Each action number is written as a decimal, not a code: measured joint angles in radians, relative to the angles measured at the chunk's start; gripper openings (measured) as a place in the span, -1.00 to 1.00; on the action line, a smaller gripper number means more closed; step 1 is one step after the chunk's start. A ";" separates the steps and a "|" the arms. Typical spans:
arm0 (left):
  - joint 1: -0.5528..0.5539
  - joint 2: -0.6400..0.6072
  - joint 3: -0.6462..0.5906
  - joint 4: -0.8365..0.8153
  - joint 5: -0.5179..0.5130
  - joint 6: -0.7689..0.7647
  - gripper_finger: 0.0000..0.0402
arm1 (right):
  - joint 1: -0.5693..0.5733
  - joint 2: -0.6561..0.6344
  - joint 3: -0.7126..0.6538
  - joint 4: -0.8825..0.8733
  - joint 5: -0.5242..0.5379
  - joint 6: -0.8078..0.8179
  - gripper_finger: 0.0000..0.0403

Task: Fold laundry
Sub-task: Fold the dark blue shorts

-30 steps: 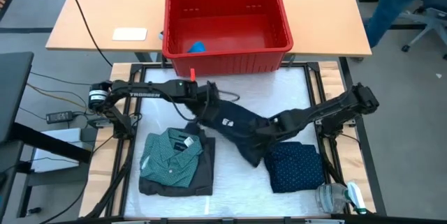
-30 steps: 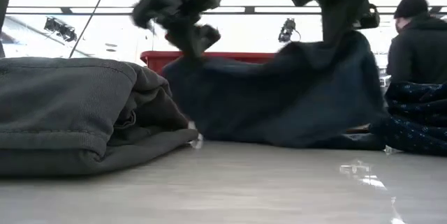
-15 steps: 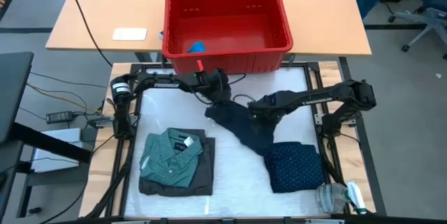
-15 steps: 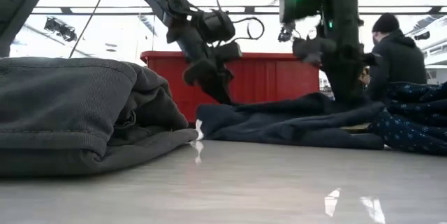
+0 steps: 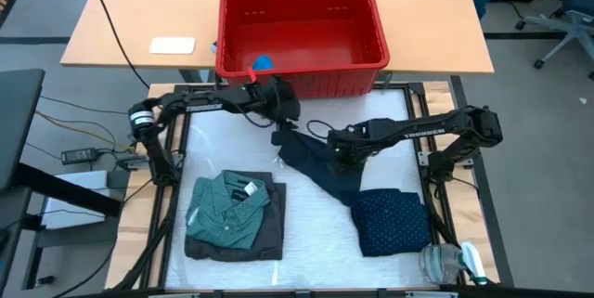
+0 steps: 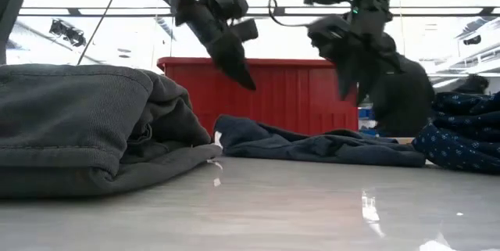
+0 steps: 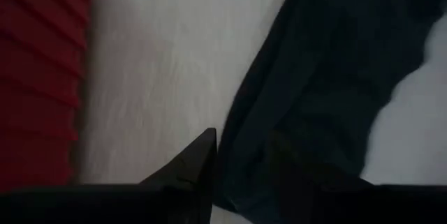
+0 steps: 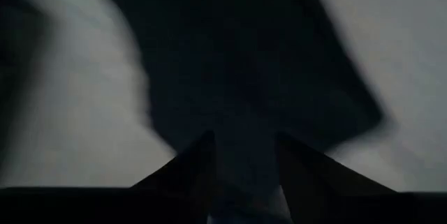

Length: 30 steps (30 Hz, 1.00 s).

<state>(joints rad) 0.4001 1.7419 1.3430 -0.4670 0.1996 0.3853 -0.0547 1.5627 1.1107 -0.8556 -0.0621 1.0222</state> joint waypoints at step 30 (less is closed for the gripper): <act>-0.107 0.169 -0.008 -0.203 0.070 -0.362 -0.38 | -0.137 -0.047 -0.070 0.058 0.009 -0.272 -0.95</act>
<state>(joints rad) 0.2929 1.9106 1.3346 -0.6695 0.2693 0.0235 -0.1916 1.5156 1.0403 -0.7980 -0.0532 0.7506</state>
